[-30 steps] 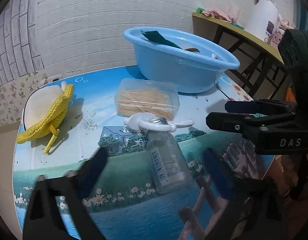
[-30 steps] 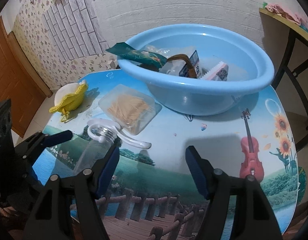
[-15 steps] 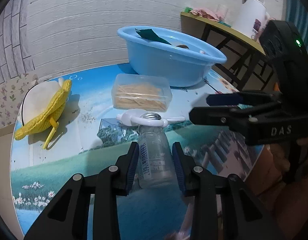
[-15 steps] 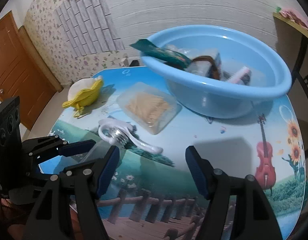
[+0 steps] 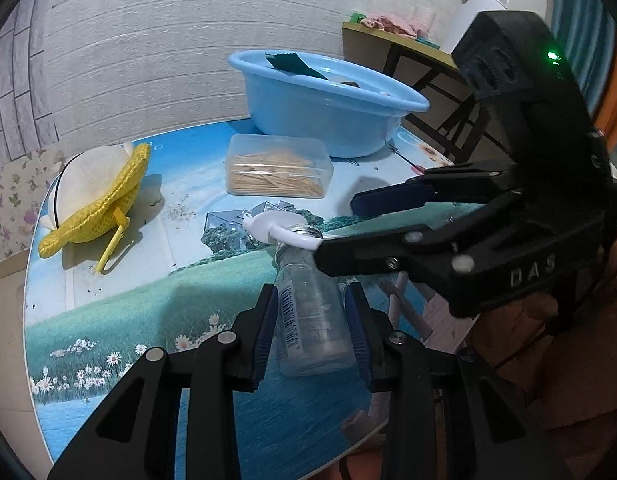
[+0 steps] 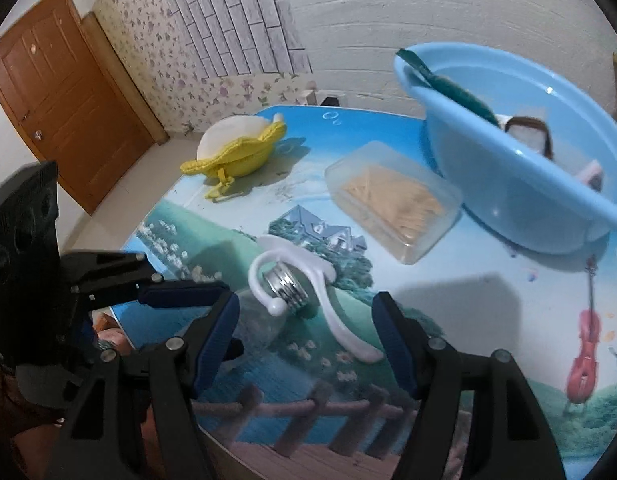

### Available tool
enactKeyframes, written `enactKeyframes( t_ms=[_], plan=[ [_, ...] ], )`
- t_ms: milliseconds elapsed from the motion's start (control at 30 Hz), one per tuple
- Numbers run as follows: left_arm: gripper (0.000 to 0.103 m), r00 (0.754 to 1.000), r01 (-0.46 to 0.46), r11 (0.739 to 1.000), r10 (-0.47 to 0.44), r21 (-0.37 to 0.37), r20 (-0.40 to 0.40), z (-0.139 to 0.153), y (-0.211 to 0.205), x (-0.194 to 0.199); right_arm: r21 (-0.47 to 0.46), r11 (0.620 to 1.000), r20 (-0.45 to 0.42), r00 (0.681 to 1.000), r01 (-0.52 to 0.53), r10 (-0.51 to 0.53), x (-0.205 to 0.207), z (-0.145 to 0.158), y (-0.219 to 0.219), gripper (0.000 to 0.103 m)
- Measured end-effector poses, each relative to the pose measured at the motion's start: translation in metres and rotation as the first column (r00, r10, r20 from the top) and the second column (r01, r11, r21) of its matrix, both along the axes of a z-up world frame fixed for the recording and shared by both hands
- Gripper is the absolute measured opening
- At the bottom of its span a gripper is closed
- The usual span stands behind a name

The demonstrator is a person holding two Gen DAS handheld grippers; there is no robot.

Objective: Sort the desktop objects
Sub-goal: 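Grasp the glass bottle with the left gripper while the right grasps the white pump cap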

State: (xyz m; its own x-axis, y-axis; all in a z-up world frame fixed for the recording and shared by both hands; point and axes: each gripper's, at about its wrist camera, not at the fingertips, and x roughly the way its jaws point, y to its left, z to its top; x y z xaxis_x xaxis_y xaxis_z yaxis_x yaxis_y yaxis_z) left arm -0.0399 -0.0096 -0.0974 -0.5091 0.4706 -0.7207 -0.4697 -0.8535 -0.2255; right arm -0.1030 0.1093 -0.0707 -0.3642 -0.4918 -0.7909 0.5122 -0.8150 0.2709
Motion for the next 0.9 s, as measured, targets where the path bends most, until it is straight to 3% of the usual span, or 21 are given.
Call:
enactKeyframes(
  t_ms=[133,300,467,900],
  plan=[
    [0.033,1.0,-0.007,1.0,0.007,0.003,-0.004,0.0,-0.001,0.002,-0.061,0.998,0.059,0.998,0.017,-0.014,-0.011,-0.005,0.0,0.069],
    [0.034,1.0,-0.008,1.0,0.008,-0.008,-0.007,0.0,0.0,0.002,-0.062,0.998,0.096,0.995,0.019,-0.013,-0.015,-0.01,-0.009,0.069],
    [0.034,1.0,-0.011,1.0,0.01,-0.023,-0.01,0.001,0.002,0.005,-0.083,0.997,0.094,0.995,-0.002,0.01,-0.015,-0.01,-0.014,0.044],
    [0.035,0.999,-0.053,0.998,0.053,-0.046,-0.004,0.001,-0.006,0.005,-0.093,0.995,0.067,0.997,0.045,-0.039,-0.014,-0.003,0.011,0.043]
  ],
)
